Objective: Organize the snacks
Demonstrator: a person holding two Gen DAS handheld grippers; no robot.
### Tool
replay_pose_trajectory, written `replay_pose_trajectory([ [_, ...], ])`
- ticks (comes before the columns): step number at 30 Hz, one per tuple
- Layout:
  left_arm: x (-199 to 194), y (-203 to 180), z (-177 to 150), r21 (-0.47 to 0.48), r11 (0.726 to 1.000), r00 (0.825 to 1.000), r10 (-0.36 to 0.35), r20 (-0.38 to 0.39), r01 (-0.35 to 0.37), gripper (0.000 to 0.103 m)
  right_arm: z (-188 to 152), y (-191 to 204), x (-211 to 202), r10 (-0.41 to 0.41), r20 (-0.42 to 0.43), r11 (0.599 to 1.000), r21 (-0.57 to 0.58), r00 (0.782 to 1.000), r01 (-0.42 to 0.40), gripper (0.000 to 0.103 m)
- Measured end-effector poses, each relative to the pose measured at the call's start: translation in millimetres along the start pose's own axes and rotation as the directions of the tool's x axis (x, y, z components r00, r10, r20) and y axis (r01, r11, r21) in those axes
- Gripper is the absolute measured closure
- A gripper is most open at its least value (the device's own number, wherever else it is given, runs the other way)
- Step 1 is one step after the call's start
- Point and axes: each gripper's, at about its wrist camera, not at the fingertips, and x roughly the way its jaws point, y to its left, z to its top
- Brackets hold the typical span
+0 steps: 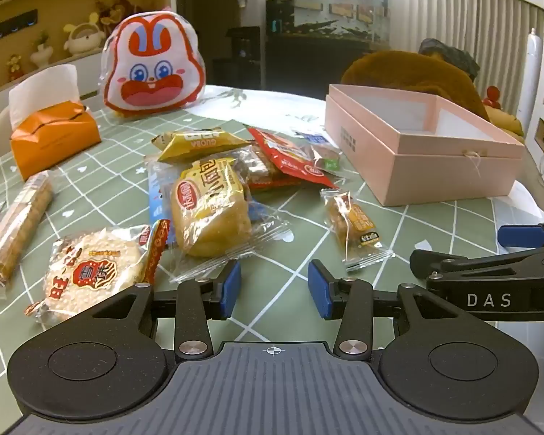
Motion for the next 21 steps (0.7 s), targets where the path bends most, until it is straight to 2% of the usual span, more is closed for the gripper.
replay_pose_trajectory([
  [16,0.1,-0.2,0.0,0.007,1.000,1.000,0.008,0.001,-0.008,0.055,-0.2,0.0,0.3,0.000,0.001,1.000,0.001,1.000,0.000,0.000],
  [21,-2.9,-7.5,0.4,0.040,0.999,0.999,0.033,0.007,-0.033,0.055,-0.3,-0.1,0.3,0.000,0.001,1.000,0.001,1.000,0.000,0.000],
])
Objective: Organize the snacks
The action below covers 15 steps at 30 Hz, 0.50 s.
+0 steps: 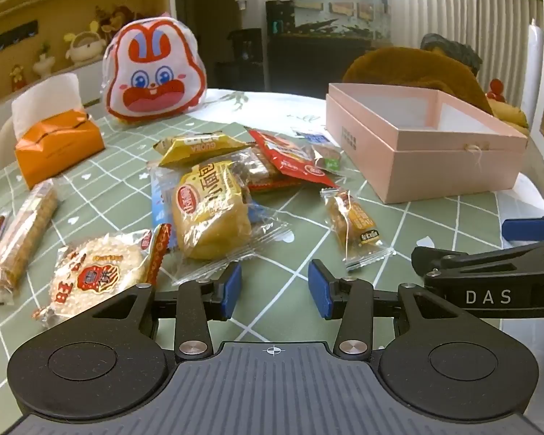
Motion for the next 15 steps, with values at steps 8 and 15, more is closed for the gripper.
replay_pose_trajectory([
  [8,1.2,0.9,-0.6,-0.012,1.000,1.000,-0.008,-0.001,0.008,0.055,-0.1,0.0,0.1,0.000,0.000,1.000,0.000,1.000,0.000,0.000],
  [15,2.0,2.0,-0.2,-0.016,1.000,1.000,-0.010,-0.003,0.010,0.055,-0.1,0.0,0.1,0.000,0.000,1.000,0.000,1.000,0.000,0.000],
])
